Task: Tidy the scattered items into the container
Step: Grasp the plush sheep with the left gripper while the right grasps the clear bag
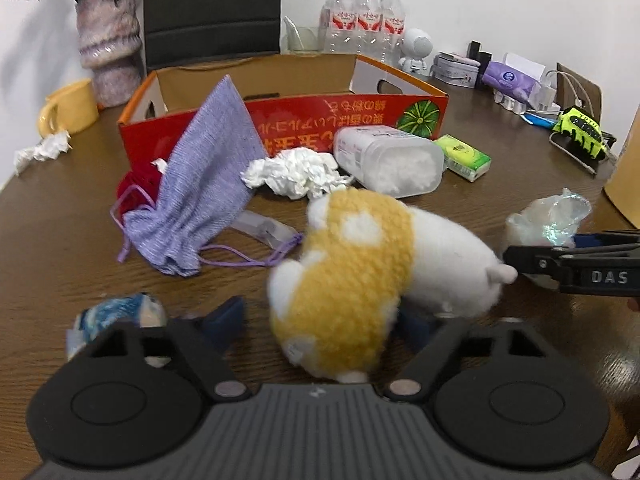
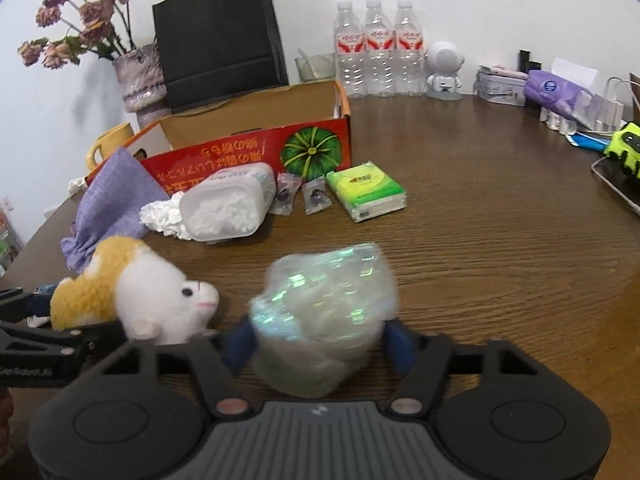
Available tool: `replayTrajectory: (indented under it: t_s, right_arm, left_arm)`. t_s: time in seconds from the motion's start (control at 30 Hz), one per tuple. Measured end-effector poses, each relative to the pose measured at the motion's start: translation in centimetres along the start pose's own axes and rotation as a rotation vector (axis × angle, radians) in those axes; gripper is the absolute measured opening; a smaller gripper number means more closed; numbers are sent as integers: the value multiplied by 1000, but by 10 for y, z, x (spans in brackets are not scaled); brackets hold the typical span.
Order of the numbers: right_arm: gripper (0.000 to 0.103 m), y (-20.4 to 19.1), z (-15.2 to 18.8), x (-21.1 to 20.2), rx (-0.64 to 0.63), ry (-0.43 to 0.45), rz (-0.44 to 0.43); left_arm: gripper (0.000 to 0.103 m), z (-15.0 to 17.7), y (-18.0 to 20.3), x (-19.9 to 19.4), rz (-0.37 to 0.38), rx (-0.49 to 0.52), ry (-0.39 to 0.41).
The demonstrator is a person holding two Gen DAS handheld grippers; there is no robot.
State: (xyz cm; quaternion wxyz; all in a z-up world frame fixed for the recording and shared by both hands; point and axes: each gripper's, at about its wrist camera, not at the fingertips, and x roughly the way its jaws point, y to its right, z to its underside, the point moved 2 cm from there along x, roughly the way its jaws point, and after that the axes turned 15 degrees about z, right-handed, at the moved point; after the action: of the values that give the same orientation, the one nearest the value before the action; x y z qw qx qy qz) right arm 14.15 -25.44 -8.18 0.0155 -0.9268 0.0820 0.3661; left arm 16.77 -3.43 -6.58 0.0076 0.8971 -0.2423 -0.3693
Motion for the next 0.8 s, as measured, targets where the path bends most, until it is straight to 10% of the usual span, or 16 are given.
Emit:
replayTrajectory:
  t_s: [0.07,0.8]
  right_arm:
    - [43,-1,0,0,-12,14,-21]
    - [40,-3,-1,-19,0,92,-81]
  left_arm:
    - [54,-2,2,0,-6,25,13]
    - [46,-6,8,-36,28,30,235]
